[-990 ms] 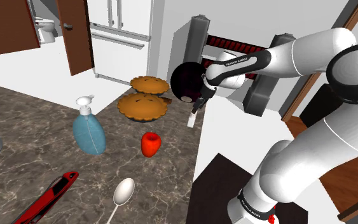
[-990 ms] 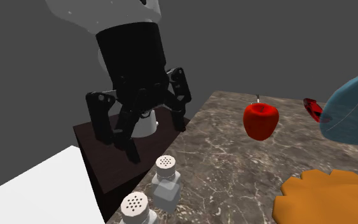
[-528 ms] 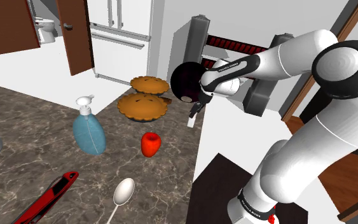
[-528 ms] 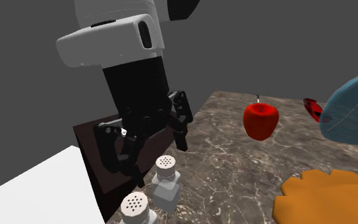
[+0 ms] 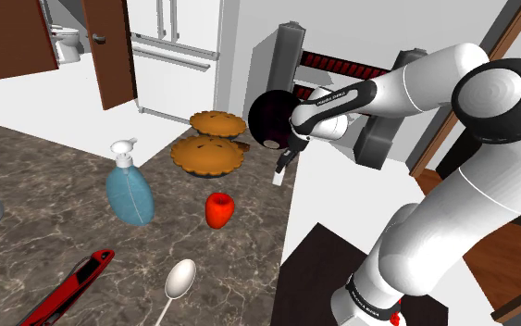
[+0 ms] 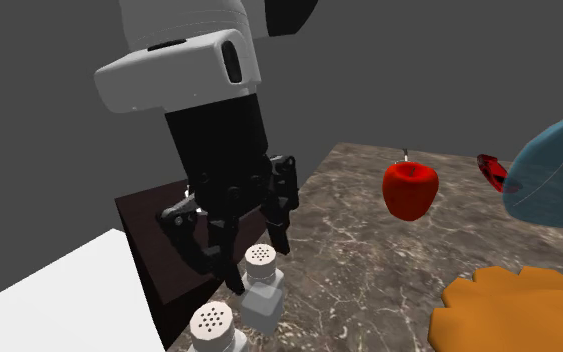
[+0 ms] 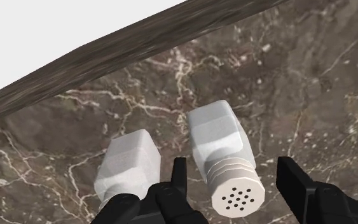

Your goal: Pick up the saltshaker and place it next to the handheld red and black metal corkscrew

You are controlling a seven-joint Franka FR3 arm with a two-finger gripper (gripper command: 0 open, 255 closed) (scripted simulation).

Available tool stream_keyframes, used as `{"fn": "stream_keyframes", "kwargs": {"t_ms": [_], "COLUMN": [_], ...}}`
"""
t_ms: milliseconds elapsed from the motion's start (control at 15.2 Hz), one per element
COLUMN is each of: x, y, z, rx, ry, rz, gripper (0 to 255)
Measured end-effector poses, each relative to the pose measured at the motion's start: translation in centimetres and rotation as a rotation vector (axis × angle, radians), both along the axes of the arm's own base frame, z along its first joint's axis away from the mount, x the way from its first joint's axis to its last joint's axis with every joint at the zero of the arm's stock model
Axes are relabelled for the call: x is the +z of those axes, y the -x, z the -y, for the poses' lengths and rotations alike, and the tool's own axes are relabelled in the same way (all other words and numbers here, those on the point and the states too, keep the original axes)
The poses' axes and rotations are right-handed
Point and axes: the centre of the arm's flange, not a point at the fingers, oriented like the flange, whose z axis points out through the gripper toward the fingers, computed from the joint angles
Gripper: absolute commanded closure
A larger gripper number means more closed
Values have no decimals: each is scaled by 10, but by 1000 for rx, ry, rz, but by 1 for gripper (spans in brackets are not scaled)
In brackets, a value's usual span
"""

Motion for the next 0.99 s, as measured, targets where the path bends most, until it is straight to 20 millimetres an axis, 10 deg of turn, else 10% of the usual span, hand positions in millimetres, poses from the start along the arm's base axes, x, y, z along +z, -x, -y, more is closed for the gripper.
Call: {"fn": "stream_keyframes", "kwargs": {"t_ms": [990], "x": [26], "y": [0], "z": [-1], "rx": [0], "ry": [0], "rz": [0], "gripper": [255]}}
